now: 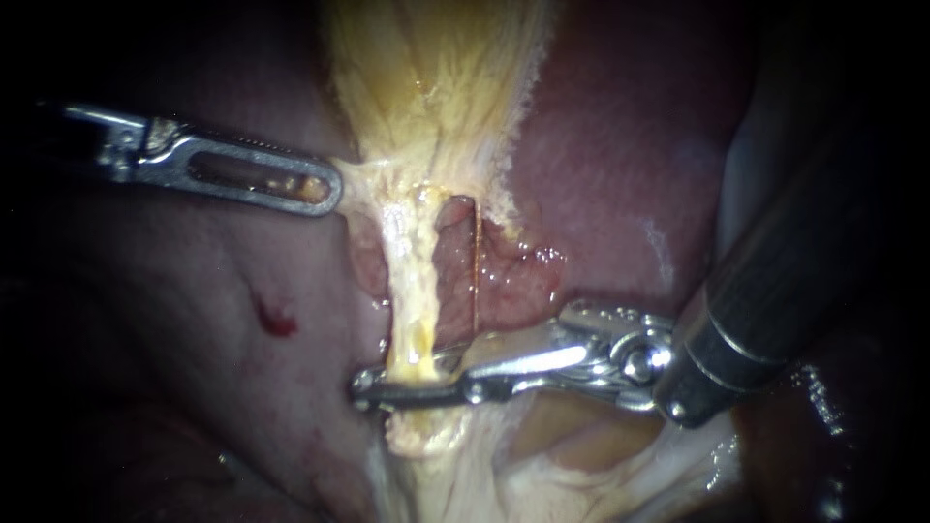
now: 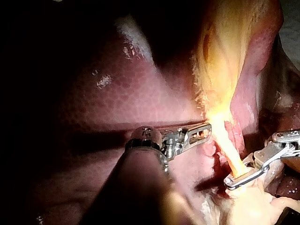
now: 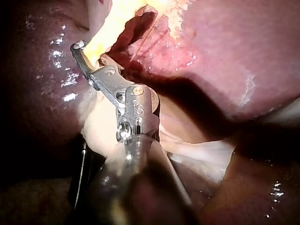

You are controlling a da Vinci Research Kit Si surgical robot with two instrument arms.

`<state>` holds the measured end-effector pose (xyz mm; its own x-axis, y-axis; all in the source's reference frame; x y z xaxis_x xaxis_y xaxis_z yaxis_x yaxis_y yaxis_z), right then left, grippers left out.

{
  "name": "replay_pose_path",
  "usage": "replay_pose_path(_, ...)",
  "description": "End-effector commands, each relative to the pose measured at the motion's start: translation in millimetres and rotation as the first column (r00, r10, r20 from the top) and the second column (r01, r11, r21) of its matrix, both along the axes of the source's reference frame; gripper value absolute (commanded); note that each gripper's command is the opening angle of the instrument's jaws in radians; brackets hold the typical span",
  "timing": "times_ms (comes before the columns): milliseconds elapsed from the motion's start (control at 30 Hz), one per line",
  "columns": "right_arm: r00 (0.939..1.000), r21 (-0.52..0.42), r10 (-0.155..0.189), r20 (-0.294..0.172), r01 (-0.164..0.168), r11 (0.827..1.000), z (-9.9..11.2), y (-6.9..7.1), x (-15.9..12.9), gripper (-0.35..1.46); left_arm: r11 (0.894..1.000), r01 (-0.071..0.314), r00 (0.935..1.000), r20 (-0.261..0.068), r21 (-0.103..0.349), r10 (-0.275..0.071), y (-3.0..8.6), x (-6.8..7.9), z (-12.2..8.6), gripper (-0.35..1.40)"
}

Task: Going back first clip left tube

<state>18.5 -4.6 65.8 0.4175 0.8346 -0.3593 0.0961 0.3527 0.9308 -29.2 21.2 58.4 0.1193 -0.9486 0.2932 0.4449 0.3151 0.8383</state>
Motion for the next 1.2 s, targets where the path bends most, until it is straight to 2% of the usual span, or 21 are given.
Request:
replay_pose_path(33,1.0000,0.000,0.000,0.000,0.000,1.000,0.0,0.0,0.0,-0.35,1.000,0.000,1.0000,0.000,0.000,0.000,0.0,0.0,0.0,-0.35)
replay_pose_path(300,1.0000,0.000,0.000,0.000,0.000,1.000,0.2,0.1,-0.1,-0.35,1.000,0.000,1.0000,0.000,0.000,0.000,0.0,0.0,0.0,-0.35)
replay_pose_path(333,1.0000,-0.002,-0.002,0.002,0.002,1.000,0.3,0.1,-0.1,-0.28,1.000,0.000,1.0000,0.000,0.000,0.000,0.0,0.0,0.0,-0.35)
replay_pose_path(400,0.9998,-0.020,-0.001,-0.018,0.001,1.000,0.5,-0.1,0.0,0.13,1.000,0.000,1.0000,0.000,0.000,0.000,0.0,0.0,0.0,-0.35)
replay_pose_path(433,0.9996,-0.043,-0.001,-0.027,0.000,0.999,0.6,-0.1,0.1,0.27,1.000,0.000,1.0000,0.000,0.000,0.000,0.0,0.0,0.0,-0.35)
replay_pose_path(567,0.9987,-0.136,0.029,-0.041,-0.035,0.990,1.0,0.1,0.6,0.46,1.000,0.000,1.0000,0.000,0.000,0.000,0.0,0.0,0.0,-0.35)
replay_pose_path(633,0.9977,-0.187,0.049,-0.046,-0.057,0.981,1.3,0.4,0.9,0.50,1.000,0.000,1.0000,0.000,0.000,0.000,0.0,0.0,0.0,-0.35)
replay_pose_path(733,0.9966,-0.249,0.053,-0.063,-0.067,0.966,2.0,0.7,0.8,0.50,1.000,0.000,1.0000,0.000,0.000,0.000,0.0,0.0,0.0,-0.35)
replay_pose_path(933,0.9939,-0.367,0.074,-0.082,-0.099,0.925,3.8,1.7,-0.2,0.50,1.000,0.000,1.0000,0.000,0.000,0.000,0.0,0.0,0.0,-0.35)
replay_pose_path(1100,0.9927,-0.418,0.081,-0.090,-0.111,0.902,4.4,2.2,-1.6,0.50,1.000,0.000,1.0000,0.000,0.000,0.000,0.0,0.0,0.0,-0.35)
replay_pose_path(1200,0.9924,-0.431,0.080,-0.093,-0.113,0.895,4.2,2.2,-2.4,0.50,1.000,0.000,1.0000,0.000,0.000,0.000,0.0,0.0,0.0,-0.35)
